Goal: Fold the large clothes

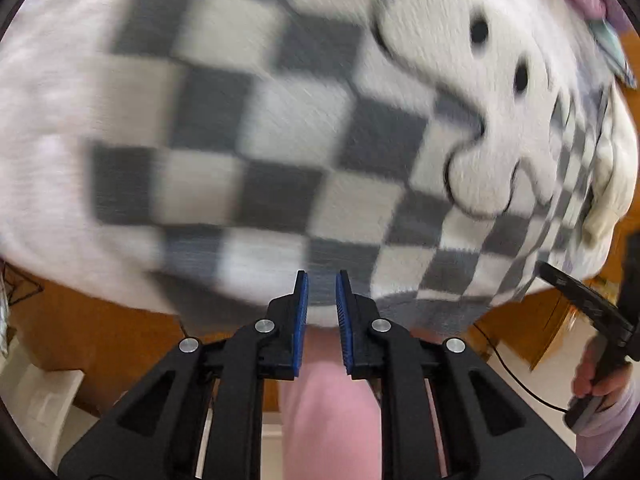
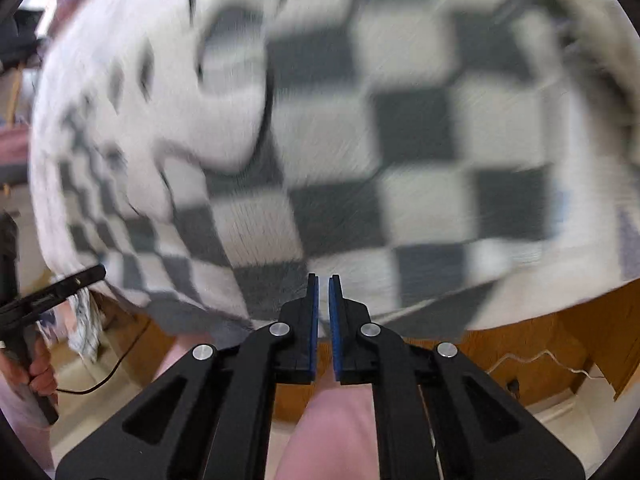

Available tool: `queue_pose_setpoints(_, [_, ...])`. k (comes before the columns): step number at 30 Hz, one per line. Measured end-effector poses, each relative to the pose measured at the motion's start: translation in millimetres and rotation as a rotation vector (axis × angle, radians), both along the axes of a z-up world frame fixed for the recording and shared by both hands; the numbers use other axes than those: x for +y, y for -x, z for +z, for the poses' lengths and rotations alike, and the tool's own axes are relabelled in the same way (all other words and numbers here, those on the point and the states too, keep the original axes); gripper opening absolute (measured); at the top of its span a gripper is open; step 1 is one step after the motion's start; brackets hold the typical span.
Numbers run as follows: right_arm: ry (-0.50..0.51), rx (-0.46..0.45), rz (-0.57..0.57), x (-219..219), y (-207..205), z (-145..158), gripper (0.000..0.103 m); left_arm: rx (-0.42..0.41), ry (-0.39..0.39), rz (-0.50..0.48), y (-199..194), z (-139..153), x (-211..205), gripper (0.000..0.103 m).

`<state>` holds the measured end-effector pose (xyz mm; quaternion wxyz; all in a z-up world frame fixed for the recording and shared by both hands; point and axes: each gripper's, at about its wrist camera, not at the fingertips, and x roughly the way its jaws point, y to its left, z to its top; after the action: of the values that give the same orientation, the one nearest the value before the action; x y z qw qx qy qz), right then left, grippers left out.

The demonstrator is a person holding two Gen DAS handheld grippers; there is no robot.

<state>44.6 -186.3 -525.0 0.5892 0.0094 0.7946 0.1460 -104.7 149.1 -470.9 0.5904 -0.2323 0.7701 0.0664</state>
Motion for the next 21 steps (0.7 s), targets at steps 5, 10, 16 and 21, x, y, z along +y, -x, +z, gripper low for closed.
queue_pose_setpoints(5, [0.071, 0.013, 0.029, 9, 13, -39, 0.002, 0.068, -0.047, -0.018, 3, -44, -6, 0.016])
queue_pose_setpoints(10, [-0.082, -0.056, 0.011, 2, -2, 21, 0.007, -0.074, -0.056, -0.051, -4, 23, 0, 0.016])
queue_pose_setpoints(16, [-0.296, -0.298, -0.033, 42, -74, 68, 0.007, -0.335, -0.065, -0.062, -69, 62, -5, 0.016])
queue_pose_setpoints(21, [-0.374, -0.293, -0.063, 102, -140, 30, 0.007, -0.431, -0.039, -0.019, -151, 31, -9, 0.017])
